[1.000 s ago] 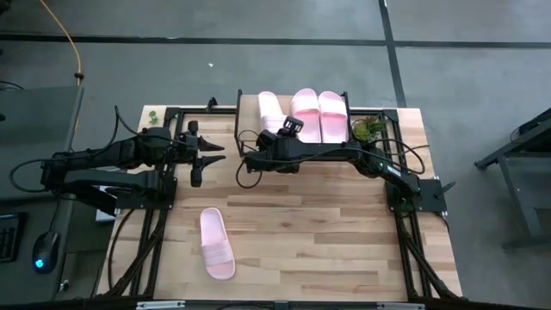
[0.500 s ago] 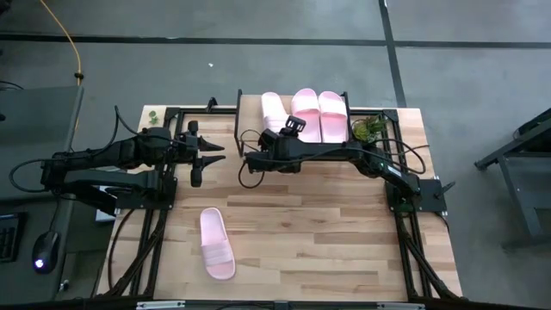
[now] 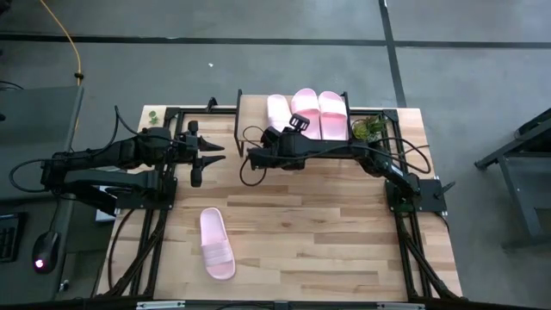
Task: Pick and place slides into the shelf
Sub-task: Put the pink slide on the shelf
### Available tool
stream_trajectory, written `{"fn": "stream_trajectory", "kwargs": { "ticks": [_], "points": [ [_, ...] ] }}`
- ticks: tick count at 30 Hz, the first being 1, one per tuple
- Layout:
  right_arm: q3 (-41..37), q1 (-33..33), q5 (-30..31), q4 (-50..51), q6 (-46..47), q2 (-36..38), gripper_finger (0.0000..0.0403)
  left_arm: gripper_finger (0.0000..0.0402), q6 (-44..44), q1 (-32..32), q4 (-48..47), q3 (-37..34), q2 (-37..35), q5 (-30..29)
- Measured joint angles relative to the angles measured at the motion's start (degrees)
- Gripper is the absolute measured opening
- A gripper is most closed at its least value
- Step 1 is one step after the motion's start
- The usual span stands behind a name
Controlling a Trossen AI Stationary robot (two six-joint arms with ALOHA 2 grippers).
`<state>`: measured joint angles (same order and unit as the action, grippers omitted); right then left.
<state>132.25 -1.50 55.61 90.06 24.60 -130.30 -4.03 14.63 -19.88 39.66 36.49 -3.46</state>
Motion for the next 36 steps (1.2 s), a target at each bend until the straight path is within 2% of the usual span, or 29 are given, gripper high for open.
{"fn": "stream_trajectory", "kwargs": {
  "ticks": [14,23,33,36],
  "points": [
    [0.0,-0.56,0.44,-0.02,1.55,0.0,0.0,0.0101,0.43,-0.02,0.0,0.02,0.0,0.0],
    [0.09,-3.43,-3.33,-0.37,0.47,-0.07,0.0,0.0101,0.85,-0.02,0.02,0.0,0.0,0.0],
    [0.09,-3.49,-3.74,-0.18,-0.46,-0.17,0.0001,0.0101,0.88,-0.02,0.02,0.0,0.0,0.0],
    [0.09,-3.55,-4.72,-0.18,-0.69,-0.2,0.0012,0.0101,0.9,-0.02,0.02,0.0,0.0,0.0]
  ]
}}
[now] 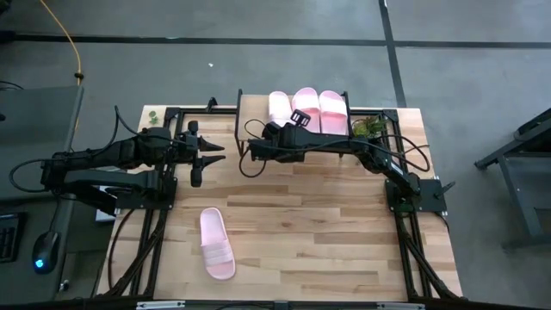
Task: Pick and place slides into the shelf
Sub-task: Put the pink slide on the shelf
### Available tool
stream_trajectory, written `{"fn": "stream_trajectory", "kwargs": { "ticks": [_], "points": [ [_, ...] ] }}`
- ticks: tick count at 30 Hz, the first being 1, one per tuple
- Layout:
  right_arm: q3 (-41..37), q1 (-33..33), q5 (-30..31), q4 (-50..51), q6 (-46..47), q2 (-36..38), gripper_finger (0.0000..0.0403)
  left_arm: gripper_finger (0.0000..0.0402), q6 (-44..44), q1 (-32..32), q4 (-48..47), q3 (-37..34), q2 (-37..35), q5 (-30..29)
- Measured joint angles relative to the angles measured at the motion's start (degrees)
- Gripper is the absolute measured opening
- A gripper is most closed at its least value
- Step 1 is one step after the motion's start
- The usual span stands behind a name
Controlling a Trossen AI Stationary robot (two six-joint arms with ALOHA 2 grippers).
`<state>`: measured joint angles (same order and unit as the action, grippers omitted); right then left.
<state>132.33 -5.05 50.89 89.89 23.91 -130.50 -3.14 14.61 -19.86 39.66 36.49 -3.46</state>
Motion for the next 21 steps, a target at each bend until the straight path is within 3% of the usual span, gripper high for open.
{"fn": "stream_trajectory", "kwargs": {
  "ticks": [11,21],
  "points": [
    [-0.02,-0.16,-1.37,0.04,-2.24,-0.13,0.0101,0.0101,0.02,0.02,0.0,0.0,0.0,0.0],
    [-0.13,-0.34,-3.38,0.09,-4.6,-0.24,0.0155,0.0101,0.02,0.0,-0.02,0.02,0.0,0.0]
  ]
}}
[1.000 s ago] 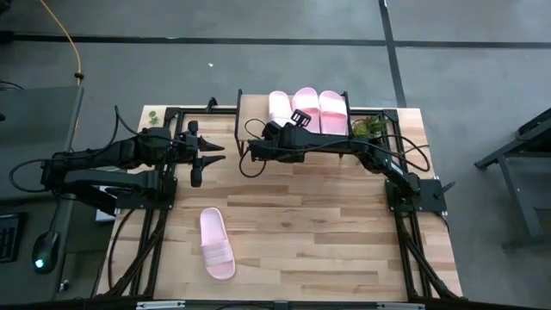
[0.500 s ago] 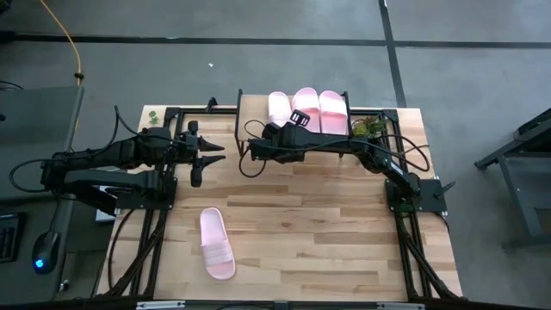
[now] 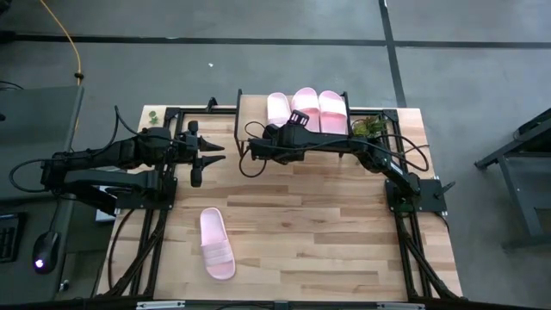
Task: Pick and place slides into the shelf
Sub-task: Put the pink slide on the shelf
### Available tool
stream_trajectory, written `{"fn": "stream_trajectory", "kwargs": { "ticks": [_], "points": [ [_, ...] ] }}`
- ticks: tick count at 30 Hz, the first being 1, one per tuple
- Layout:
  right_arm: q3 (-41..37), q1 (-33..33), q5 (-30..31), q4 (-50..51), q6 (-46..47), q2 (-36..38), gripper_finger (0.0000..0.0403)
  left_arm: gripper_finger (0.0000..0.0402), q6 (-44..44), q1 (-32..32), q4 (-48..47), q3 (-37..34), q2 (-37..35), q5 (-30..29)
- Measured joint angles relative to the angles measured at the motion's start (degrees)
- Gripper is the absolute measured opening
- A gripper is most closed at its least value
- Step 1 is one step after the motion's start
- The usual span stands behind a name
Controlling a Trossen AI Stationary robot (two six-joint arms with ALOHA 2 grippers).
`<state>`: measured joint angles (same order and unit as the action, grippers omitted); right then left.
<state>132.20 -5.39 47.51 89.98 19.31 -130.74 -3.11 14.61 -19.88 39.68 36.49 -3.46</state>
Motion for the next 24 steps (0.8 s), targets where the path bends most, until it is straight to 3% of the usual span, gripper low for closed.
{"fn": "stream_trajectory", "kwargs": {
  "ticks": [7,19,24],
  "points": [
    [-0.02,0.19,0.56,-0.29,-0.02,-0.04,0.018,0.0101,0.0,0.01,0.0,-0.02,0.0,0.0],
    [0.0,2.2,1.8,-1.08,-0.38,0.71,0.0181,0.0101,0.0,0.0,0.0,0.0,0.0,0.0],
    [0.0,2.29,-0.32,-1.92,-1.72,0.94,0.0181,0.0101,0.0,0.01,-0.02,-0.01,0.02,0.0]
  ]
}}
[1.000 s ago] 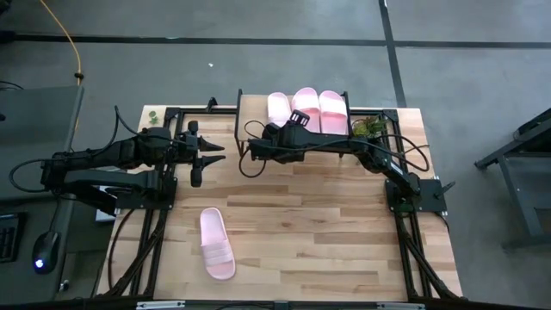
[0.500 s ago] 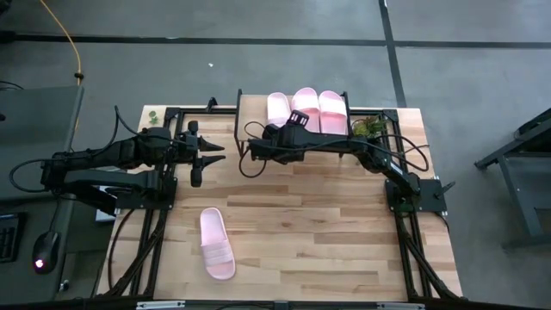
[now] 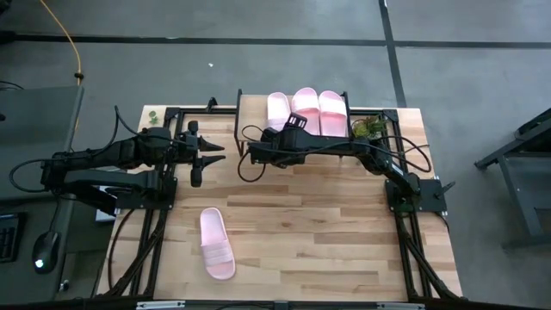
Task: Pick and place slides into the shelf
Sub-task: Put the pink slide on the shelf
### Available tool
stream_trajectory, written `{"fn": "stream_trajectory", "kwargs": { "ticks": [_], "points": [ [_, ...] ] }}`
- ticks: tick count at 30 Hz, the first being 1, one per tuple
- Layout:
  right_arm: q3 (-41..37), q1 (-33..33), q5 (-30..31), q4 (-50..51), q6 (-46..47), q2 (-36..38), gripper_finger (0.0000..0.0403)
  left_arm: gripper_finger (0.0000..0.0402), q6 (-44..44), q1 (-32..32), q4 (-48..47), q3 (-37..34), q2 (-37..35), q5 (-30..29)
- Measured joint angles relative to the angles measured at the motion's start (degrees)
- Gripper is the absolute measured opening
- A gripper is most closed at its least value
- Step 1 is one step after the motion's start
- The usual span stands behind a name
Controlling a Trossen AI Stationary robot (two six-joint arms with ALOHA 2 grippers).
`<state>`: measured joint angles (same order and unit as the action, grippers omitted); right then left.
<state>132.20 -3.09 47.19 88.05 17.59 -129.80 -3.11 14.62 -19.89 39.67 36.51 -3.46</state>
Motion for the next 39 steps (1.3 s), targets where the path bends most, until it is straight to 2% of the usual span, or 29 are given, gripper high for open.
{"fn": "stream_trajectory", "kwargs": {
  "ticks": [13,27,35,39],
  "points": [
    [0.04,0.01,-9.69,-10.46,-12.43,0.06,0.0181,0.0101,0.0,0.02,0.01,-0.01,0.01,0.0],
    [0.07,-0.66,-11.51,-10.71,-15.04,0.3,0.0181,0.0101,-0.01,0.0,0.01,-0.01,0.01,0.0],
    [0.07,-0.66,-15.01,-12.28,-16.95,3.31,0.0181,0.0101,0.0,-0.01,0.01,-0.01,0.01,0.0],
    [0.11,-0.75,-19.22,-16.51,-20.68,4.91,0.0181,0.0101,0.0,0.01,0.04,-0.01,-0.01,0.0]
  ]
}}
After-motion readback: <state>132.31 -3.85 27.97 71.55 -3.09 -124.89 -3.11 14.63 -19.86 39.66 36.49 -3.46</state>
